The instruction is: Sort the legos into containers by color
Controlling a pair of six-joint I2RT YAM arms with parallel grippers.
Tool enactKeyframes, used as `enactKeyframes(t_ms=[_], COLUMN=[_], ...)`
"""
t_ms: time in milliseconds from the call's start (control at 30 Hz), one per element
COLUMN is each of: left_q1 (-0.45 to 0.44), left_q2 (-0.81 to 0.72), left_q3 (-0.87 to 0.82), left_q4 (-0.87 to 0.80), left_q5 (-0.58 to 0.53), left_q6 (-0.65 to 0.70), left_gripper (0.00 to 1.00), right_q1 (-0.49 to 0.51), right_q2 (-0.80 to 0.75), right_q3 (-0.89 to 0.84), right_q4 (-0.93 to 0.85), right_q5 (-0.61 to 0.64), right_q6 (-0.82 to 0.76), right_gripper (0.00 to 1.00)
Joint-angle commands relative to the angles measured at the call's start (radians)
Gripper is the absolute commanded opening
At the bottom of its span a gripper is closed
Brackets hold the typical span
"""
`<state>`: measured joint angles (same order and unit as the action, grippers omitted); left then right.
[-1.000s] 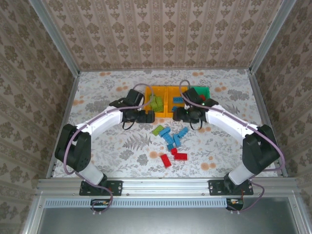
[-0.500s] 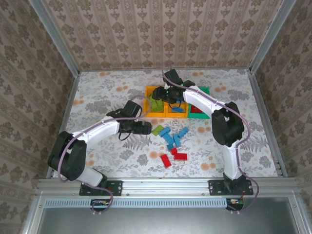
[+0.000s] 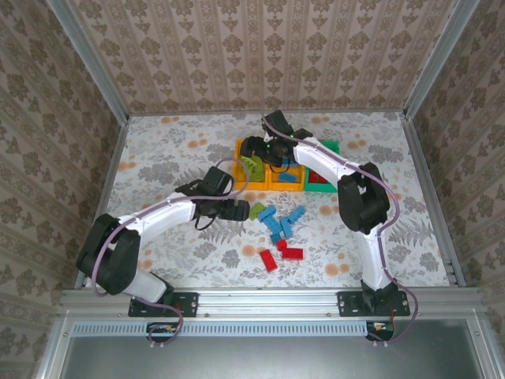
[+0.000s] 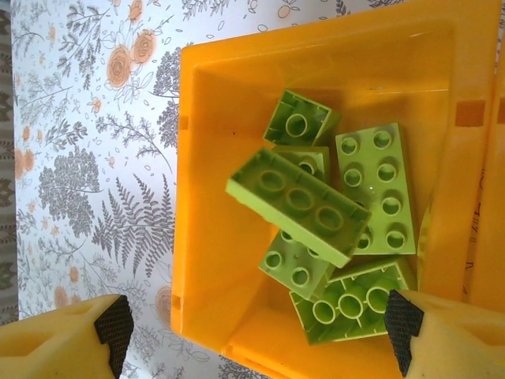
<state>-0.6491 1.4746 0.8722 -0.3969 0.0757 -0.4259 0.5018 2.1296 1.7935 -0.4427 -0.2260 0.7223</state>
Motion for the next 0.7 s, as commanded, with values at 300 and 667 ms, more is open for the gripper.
enactKeyframes(t_ms=[300, 667], left_q1=[-0.028, -0.100], left_q2=[0.144, 0.268], left_q3=[0.056, 0.151], left_q4=[0.043, 0.050], left_q5=[0.060, -0.020], left_q6=[0.234, 0.350], left_gripper=[0.96, 0.95], right_q1=[-0.066, -0.208], right_q2=[-0.317, -0.568], right_q3=[-0.273, -0.531], right_q4=[0.050, 0.047], right_q5=[0.000, 0.034], right_q6=[0.005, 0.003], right_gripper=[0.88, 0.90])
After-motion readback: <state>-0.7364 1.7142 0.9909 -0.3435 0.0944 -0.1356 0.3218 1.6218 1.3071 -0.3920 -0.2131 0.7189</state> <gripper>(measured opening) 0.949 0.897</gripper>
